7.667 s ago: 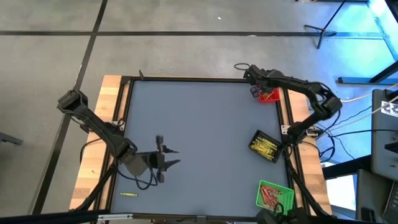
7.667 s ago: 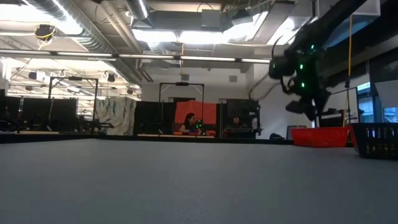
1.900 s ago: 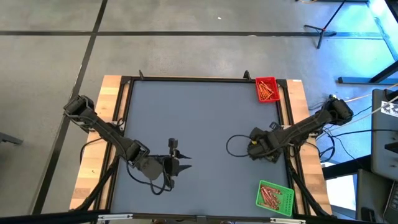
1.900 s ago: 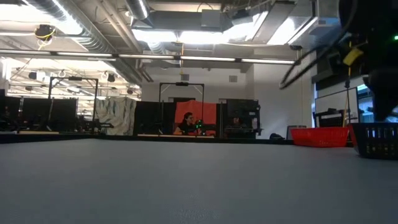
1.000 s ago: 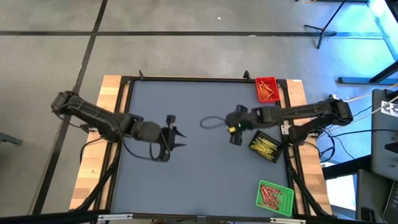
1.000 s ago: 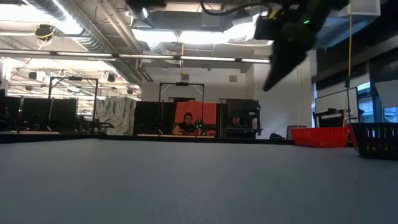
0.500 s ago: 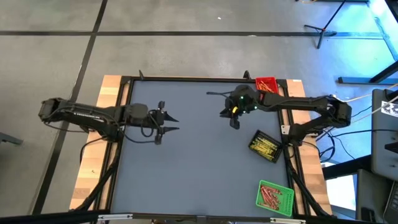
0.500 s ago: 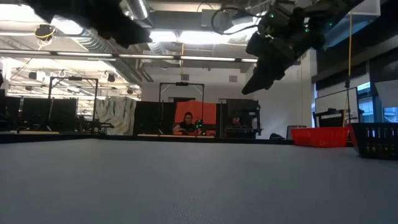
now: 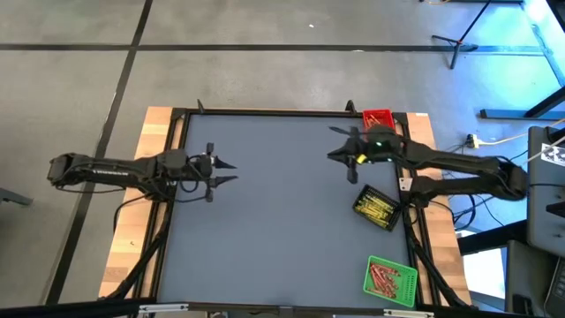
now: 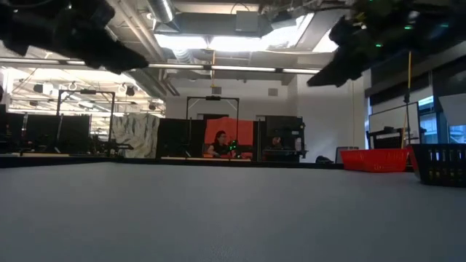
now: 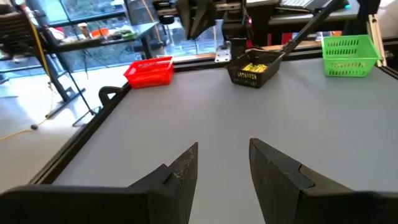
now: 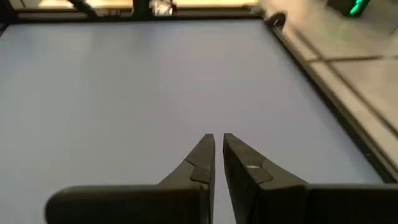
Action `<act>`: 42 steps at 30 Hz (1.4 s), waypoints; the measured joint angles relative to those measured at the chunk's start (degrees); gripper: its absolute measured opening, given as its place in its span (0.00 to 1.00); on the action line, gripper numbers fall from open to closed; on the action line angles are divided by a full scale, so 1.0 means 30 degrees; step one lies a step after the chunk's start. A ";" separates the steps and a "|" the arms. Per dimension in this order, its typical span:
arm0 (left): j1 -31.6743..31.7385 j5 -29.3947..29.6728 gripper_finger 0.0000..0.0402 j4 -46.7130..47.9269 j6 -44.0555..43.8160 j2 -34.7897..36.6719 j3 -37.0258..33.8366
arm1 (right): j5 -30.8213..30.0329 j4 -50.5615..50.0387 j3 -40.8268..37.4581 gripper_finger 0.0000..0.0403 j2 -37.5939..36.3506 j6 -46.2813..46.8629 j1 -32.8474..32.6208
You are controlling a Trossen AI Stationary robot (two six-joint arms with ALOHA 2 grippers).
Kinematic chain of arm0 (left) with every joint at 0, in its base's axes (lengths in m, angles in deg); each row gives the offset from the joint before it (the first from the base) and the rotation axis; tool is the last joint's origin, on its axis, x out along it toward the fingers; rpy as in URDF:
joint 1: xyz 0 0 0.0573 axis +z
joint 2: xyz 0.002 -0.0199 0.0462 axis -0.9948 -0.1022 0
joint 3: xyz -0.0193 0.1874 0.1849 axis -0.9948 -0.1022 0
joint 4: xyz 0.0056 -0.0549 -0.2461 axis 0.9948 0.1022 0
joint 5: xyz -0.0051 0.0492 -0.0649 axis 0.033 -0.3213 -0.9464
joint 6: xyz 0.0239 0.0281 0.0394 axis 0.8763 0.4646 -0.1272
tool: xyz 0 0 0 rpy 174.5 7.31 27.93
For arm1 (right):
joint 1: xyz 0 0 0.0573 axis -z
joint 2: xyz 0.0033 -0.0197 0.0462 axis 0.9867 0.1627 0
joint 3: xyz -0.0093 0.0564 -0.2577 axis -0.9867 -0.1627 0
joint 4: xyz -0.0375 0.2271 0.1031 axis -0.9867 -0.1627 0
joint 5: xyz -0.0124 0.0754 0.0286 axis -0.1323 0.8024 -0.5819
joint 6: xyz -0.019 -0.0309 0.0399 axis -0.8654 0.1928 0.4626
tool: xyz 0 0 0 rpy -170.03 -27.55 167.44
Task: Sort crayons
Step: Return to Home Position
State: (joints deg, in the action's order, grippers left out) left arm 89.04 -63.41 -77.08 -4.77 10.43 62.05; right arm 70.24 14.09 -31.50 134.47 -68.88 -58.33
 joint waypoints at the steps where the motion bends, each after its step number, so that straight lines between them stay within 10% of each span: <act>1: 0.0101 -0.0021 0.32 -0.0026 -0.0008 0.0428 -0.0304 | -0.0117 0.0267 -0.0582 0.08 -0.0751 0.0084 -0.0006; 24: 0.0275 0.1493 0.32 0.1373 -0.1863 0.7622 -0.5002 | -0.5963 0.1236 -1.0485 0.08 -1.8626 0.5304 -0.0051; 42: -0.0104 0.1433 0.32 0.1767 -0.1707 0.8202 -0.4987 | -0.4950 0.0810 -1.0767 0.08 -1.7645 0.5289 -0.0058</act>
State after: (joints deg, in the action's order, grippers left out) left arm 88.73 -59.11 -71.78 -9.89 35.04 47.09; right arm 55.39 16.52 -63.80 81.53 -53.01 -58.50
